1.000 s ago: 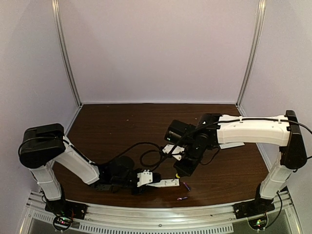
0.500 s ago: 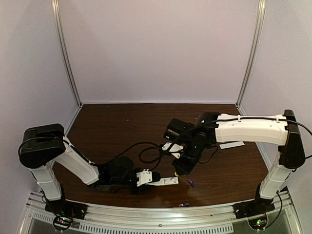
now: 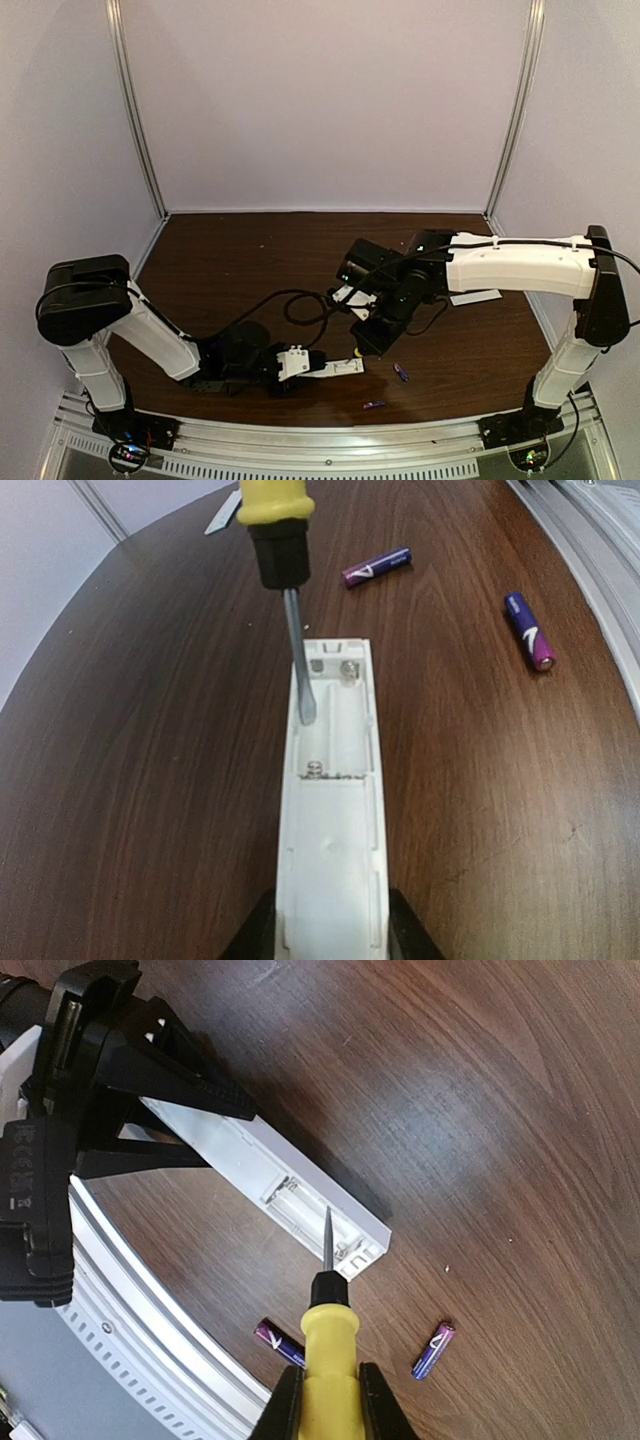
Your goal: Unload the batteries from the remote control
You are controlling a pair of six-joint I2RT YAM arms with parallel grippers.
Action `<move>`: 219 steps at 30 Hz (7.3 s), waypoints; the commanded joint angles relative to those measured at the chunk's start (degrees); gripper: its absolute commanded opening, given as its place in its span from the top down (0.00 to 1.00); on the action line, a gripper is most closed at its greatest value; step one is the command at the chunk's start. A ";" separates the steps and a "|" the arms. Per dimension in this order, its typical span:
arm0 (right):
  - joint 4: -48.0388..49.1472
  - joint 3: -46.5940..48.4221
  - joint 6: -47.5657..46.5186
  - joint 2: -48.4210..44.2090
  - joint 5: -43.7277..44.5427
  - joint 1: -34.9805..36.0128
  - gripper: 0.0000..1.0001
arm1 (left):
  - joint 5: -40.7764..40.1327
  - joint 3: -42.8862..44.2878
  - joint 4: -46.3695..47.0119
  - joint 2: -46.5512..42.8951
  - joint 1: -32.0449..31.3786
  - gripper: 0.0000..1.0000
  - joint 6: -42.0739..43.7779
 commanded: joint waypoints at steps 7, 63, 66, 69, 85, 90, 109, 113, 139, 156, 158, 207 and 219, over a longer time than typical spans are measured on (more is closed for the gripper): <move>4.11 -2.65 2.43 -9.58 0.04 -0.69 1.00 | -1.55 -1.26 6.33 -2.61 -0.38 1.00 -1.15; 70.91 -35.81 6.89 0.02 41.70 -9.30 1.00 | -18.92 -4.12 16.19 -4.88 0.87 1.00 -13.47; 71.77 -36.17 7.55 0.98 40.54 -9.93 0.99 | -19.21 -4.28 16.02 -4.68 1.13 1.00 -13.54; 72.07 -36.13 8.29 2.17 40.00 -10.33 0.96 | -19.39 -4.64 16.34 -4.61 1.50 1.00 -13.64; 73.46 -37.54 11.01 5.26 37.67 -10.37 0.85 | -20.19 -5.49 15.84 -5.40 1.60 1.00 -14.01; 73.48 -37.84 11.33 5.51 36.97 -10.46 0.80 | -20.04 -5.41 15.75 -5.39 1.56 1.00 -14.12; 72.71 -37.46 11.42 3.82 35.57 -10.46 0.63 | -20.02 -5.96 15.80 -5.95 1.59 1.00 -14.09; 71.99 -37.18 11.05 1.91 35.69 -10.45 0.49 | -19.72 -5.93 16.08 -5.87 1.58 1.00 -14.59; 53.77 -40.39 18.90 -27.78 40.94 -3.84 0.00 | -16.26 3.62 0.55 -5.89 1.47 1.00 -36.04; 47.28 -36.50 25.44 -29.26 33.80 -1.85 0.00 | -31.67 13.14 -18.27 -3.56 -2.13 1.00 -53.57; 47.89 -37.17 25.48 -30.15 33.78 -1.62 0.00 | -35.45 14.90 -17.84 -1.01 -2.96 1.00 -56.56; 52.04 -38.62 23.32 -30.52 28.76 -1.12 0.00 | -54.11 38.18 -31.11 19.16 -12.76 0.20 -74.04; 53.88 -39.88 22.05 -32.58 27.52 -0.93 0.00 | -57.93 36.26 -35.88 13.59 -12.78 0.03 -69.60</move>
